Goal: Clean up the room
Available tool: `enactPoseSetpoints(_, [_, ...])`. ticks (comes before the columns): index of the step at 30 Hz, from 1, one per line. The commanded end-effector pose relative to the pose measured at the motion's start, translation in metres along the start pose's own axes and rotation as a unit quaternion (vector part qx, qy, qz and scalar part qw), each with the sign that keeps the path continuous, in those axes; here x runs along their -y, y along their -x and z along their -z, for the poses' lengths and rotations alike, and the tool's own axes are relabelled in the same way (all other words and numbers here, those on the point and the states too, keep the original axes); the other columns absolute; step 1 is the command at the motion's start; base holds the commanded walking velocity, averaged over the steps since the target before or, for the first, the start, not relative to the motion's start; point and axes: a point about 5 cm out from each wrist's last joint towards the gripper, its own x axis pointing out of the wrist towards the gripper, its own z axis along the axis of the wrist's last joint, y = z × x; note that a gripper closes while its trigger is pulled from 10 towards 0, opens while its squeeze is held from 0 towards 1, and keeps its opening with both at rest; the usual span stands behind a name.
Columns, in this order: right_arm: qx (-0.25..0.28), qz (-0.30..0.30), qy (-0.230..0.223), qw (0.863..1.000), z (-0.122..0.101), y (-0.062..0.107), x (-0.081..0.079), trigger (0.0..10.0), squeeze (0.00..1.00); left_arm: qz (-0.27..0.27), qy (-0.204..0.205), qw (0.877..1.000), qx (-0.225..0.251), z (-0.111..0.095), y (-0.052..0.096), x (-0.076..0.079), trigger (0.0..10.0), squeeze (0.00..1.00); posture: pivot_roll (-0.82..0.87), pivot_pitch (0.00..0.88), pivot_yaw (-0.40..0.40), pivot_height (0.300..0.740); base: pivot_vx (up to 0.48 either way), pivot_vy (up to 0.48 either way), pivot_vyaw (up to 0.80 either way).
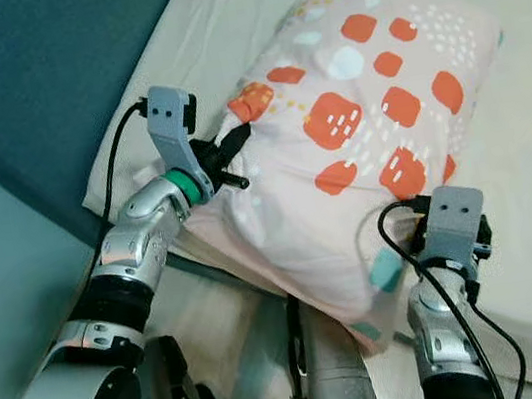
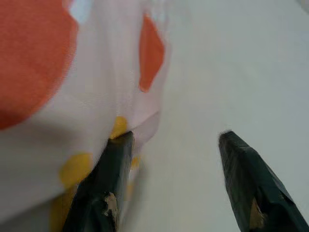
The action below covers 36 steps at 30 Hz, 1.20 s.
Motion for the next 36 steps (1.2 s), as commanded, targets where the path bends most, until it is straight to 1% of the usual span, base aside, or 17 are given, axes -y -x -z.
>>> enactPoseSetpoints(1, [-0.034, -0.063, -0.039, 0.997, 0.012, -0.003, -0.017, 10.0, 0.00, 0.029, 0.007, 0.999, 0.018, -0.008, -0.001, 0.013, 0.0, 0.00, -0.11, 0.245, 0.073, 0.605, 0.000, 0.000, 0.00])
enactPoseSetpoints(3, [-0.034, -0.063, -0.039, 0.997, 0.012, -0.003, -0.017, 10.0, 0.00, 0.029, 0.007, 0.999, 0.018, -0.008, -0.001, 0.013, 0.0, 0.00, -0.11, 0.245, 0.073, 0.605, 0.000, 0.000, 0.00])
enactPoseSetpoints(4, [-0.078, -0.128, -0.104, 0.983, 0.013, -0.013, -0.039, 10.0, 0.00, 0.044, 0.005, 0.999, 0.025, -0.012, 0.005, 0.019, 0.0, 0.00, -0.09, 0.250, 0.067, 0.605, 0.000, 0.000, 0.00])
enactPoseSetpoints(5, [-0.078, -0.128, -0.104, 0.983, 0.013, -0.013, -0.039, 10.0, 0.00, 0.044, 0.005, 0.999, 0.025, -0.012, 0.005, 0.019, 0.0, 0.00, -0.09, 0.250, 0.067, 0.605, 0.000, 0.000, 0.00])
enactPoseSetpoints(9, [-0.132, -0.148, -0.195, 0.961, 0.014, -0.023, -0.052, 10.0, 0.00, 0.048, -0.007, 0.998, 0.049, -0.023, 0.009, 0.021, 0.0, 0.00, -0.06, 0.257, 0.055, 0.605, 0.000, 0.000, 0.00])
enactPoseSetpoints(12, [-0.128, -0.177, -0.211, 0.953, 0.006, -0.028, -0.058, 10.0, 0.00, 0.045, -0.026, 0.997, 0.065, -0.031, 0.011, 0.021, 0.0, 0.00, -0.05, 0.261, 0.050, 0.605, 0.000, 0.000, 0.00])
enactPoseSetpoints(15, [-0.091, -0.233, -0.178, 0.952, -0.013, -0.035, -0.070, 10.0, 0.00, 0.033, -0.044, 0.995, 0.080, -0.038, 0.017, 0.019, 0.0, 0.00, -0.03, 0.271, 0.040, 0.605, 0.000, 0.000, 0.00])
enactPoseSetpoints(16, [-0.046, -0.275, -0.112, 0.954, -0.034, -0.041, -0.079, 10.0, 0.00, 0.009, -0.064, 0.994, 0.091, -0.044, 0.023, 0.015, 0.0, 0.00, -0.03, 0.280, 0.029, 0.605, 0.000, 0.000, 0.00])
enactPoseSetpoints(18, [-0.046, -0.275, -0.112, 0.954, -0.034, -0.041, -0.079, 10.0, 0.00, 0.009, -0.064, 0.994, 0.091, -0.044, 0.023, 0.015, 0.0, 0.00, -0.03, 0.280, 0.029, 0.605, 0.000, 0.000, 0.00])
enactPoseSetpoints(21, [0.019, -0.280, -0.004, 0.960, -0.071, -0.052, -0.088, 10.0, 0.00, -0.063, -0.109, 0.987, 0.104, -0.052, 0.030, -0.005, 0.0, 0.00, -0.01, 0.299, -0.003, 0.605, 0.000, 0.000, 0.00])
enactPoseSetpoints(27, [0.048, -0.288, 0.027, 0.956, -0.099, -0.056, -0.100, 10.0, 0.00, -0.110, -0.161, 0.973, 0.125, -0.064, 0.036, -0.015, 0.0, 0.00, 0.01, 0.315, -0.021, 0.605, 0.000, 0.000, 0.00])
enactPoseSetpoints(30, [0.069, -0.319, 0.046, 0.944, -0.121, -0.050, -0.121, 10.0, 0.00, -0.165, -0.213, 0.950, 0.155, -0.081, 0.038, -0.024, 0.0, 0.00, 0.04, 0.323, -0.037, 0.605, 0.000, 0.000, 0.00])
enactPoseSetpoints(31, [0.069, -0.319, 0.046, 0.944, -0.121, -0.050, -0.121, 10.0, 0.00, -0.165, -0.213, 0.950, 0.155, -0.081, 0.038, -0.024, 0.0, 0.00, 0.04, 0.323, -0.037, 0.605, 0.000, 0.000, 0.00])
enactPoseSetpoints(33, [0.082, -0.339, 0.055, 0.936, -0.134, -0.043, -0.138, 10.0, 0.00, -0.209, -0.263, 0.925, 0.180, -0.097, 0.040, -0.031, 0.0, 0.00, 0.06, 0.329, -0.043, 0.605, 0.000, 0.000, 0.00])
enactPoseSetpoints(34, [0.082, -0.339, 0.055, 0.936, -0.134, -0.043, -0.138, 10.0, 0.00, -0.209, -0.263, 0.925, 0.180, -0.097, 0.040, -0.031, 0.0, 0.00, 0.06, 0.329, -0.043, 0.605, 0.000, 0.000, 0.00])
enactPoseSetpoints(35, [0.087, -0.352, 0.061, 0.930, -0.139, -0.037, -0.148, 10.0, 0.00, -0.227, -0.297, 0.906, 0.198, -0.108, 0.041, -0.034, 0.0, 0.00, 0.07, 0.332, -0.047, 0.605, 0.000, 0.000, 0.00])
enactPoseSetpoints(36, [0.087, -0.352, 0.061, 0.930, -0.139, -0.037, -0.148, 10.0, 0.00, -0.227, -0.297, 0.906, 0.198, -0.108, 0.041, -0.034, 0.0, 0.00, 0.07, 0.332, -0.047, 0.605, 0.000, 0.000, 0.00])
